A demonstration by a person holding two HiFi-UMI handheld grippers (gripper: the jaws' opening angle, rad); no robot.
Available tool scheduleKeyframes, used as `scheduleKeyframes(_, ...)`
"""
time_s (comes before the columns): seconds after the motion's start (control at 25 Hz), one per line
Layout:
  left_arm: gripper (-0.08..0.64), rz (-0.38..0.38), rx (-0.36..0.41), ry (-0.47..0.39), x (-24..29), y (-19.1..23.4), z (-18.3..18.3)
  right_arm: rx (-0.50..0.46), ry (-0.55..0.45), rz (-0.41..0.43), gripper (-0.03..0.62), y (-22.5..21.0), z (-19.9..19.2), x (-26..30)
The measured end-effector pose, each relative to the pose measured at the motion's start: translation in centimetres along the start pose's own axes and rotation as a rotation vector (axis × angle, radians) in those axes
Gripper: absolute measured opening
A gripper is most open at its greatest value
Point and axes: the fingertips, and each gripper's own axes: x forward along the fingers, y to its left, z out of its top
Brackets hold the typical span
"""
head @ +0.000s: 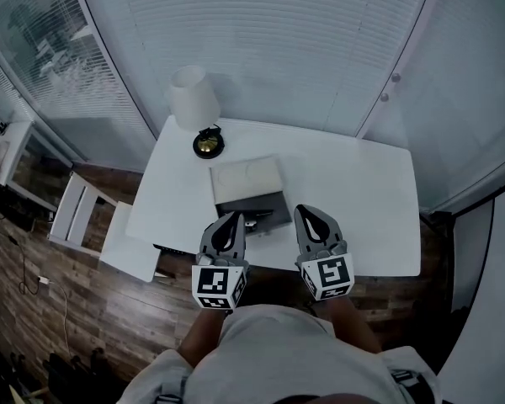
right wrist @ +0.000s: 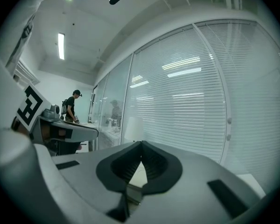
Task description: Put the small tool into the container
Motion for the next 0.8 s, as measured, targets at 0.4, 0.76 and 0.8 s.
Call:
scheduleKeyframes(0.4, 0.025, 0.008, 0.003, 0.002, 0.0, 0.4, -0.2, -0.012, -0.002, 0.031, 0.026, 0.9, 0.1, 0.5)
scheduleKeyframes(0.76, 0.025, 0.006, 0.011, 0.011, -0.3, 0.4, -0.1, -0.019, -0.002, 0.046, 0.026, 1.3, 0.3, 0.4)
scheduleKeyframes(0.8, 0.025, 0.007, 0.009, 0.009, -0.4, 0.4, 0.0, -0.018, -0.003, 0.048, 0.026, 1.4, 0.4, 0.4)
